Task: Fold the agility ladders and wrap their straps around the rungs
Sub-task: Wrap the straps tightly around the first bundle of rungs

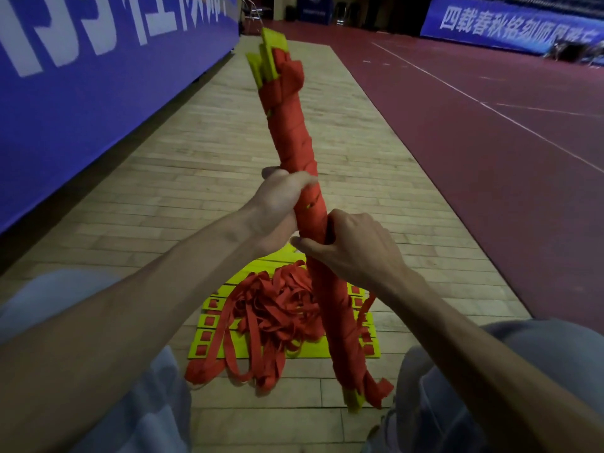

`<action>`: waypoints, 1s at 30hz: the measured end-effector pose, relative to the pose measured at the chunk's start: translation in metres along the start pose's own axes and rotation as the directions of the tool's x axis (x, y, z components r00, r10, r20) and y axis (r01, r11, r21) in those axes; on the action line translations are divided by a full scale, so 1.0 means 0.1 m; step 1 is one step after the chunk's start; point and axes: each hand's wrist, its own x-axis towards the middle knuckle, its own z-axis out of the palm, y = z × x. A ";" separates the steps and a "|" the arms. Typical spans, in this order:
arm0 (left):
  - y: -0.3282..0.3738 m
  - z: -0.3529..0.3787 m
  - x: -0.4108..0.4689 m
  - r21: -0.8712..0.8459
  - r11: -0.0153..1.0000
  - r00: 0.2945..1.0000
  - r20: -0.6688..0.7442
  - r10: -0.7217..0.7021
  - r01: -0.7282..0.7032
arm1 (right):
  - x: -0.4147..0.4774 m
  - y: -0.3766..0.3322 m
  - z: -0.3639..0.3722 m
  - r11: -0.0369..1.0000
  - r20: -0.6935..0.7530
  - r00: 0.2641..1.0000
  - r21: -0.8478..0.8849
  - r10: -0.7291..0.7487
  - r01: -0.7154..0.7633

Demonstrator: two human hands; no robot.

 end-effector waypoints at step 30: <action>-0.47 -0.20 0.06 0.774 0.632 0.999 0.044 0.011 -0.041 | 0.16 0.33 -0.42 0.668 0.312 0.940 0.671 0.140 -0.322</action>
